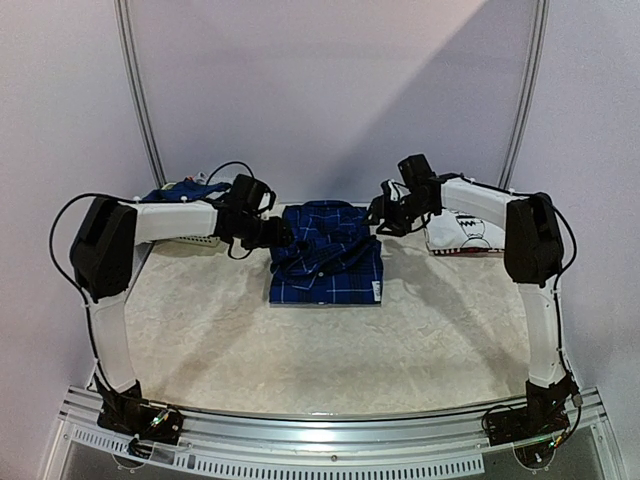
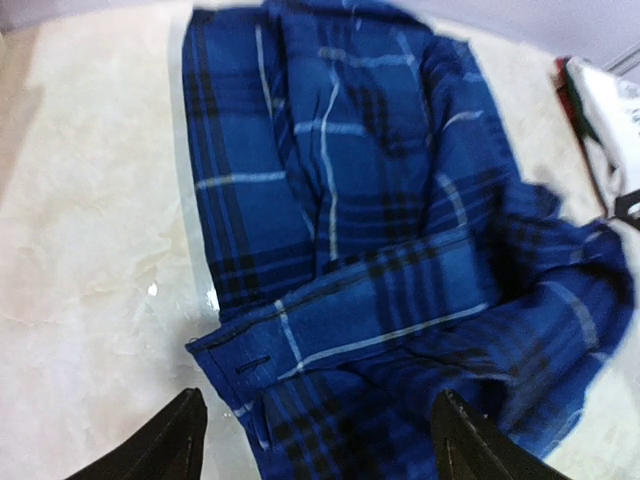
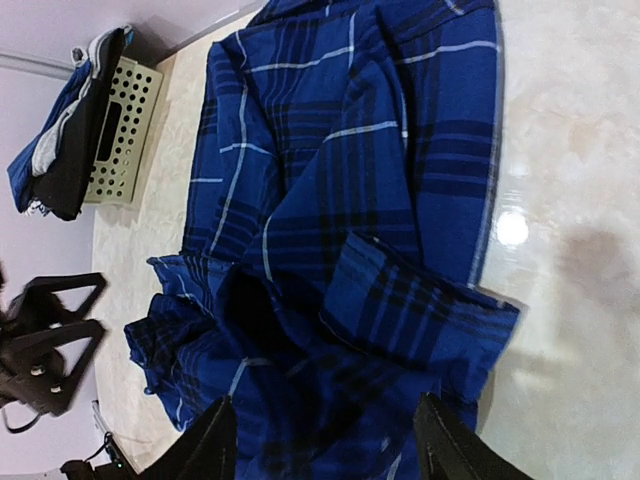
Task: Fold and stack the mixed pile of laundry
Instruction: Fold the rectangle-folded shirt at the center of the board.
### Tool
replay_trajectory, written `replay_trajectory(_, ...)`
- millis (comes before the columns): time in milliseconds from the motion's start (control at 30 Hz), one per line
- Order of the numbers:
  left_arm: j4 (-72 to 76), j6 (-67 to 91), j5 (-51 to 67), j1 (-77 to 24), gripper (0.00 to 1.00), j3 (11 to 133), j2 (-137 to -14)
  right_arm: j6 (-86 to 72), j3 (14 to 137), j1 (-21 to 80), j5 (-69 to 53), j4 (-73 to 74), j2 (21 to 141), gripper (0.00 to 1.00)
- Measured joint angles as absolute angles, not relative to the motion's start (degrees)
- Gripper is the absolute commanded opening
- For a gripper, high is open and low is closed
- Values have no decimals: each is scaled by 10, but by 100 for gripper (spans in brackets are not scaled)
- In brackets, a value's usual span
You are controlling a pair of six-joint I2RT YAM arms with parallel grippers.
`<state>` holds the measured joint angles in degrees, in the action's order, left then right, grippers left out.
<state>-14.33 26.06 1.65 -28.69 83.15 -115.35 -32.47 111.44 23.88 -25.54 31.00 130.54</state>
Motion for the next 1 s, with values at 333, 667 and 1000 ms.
replay_trajectory(333,-130,221,-12,-303,70,716,-966,-296,913,253,-212,302,1129,63)
replay_trajectory(667,-145,195,-3,-427,44,621,-950,-266,834,377,-201,271,1108,31)
replay_trajectory(1000,-148,186,4,-442,40,622,-981,-267,875,386,-196,252,1187,26)
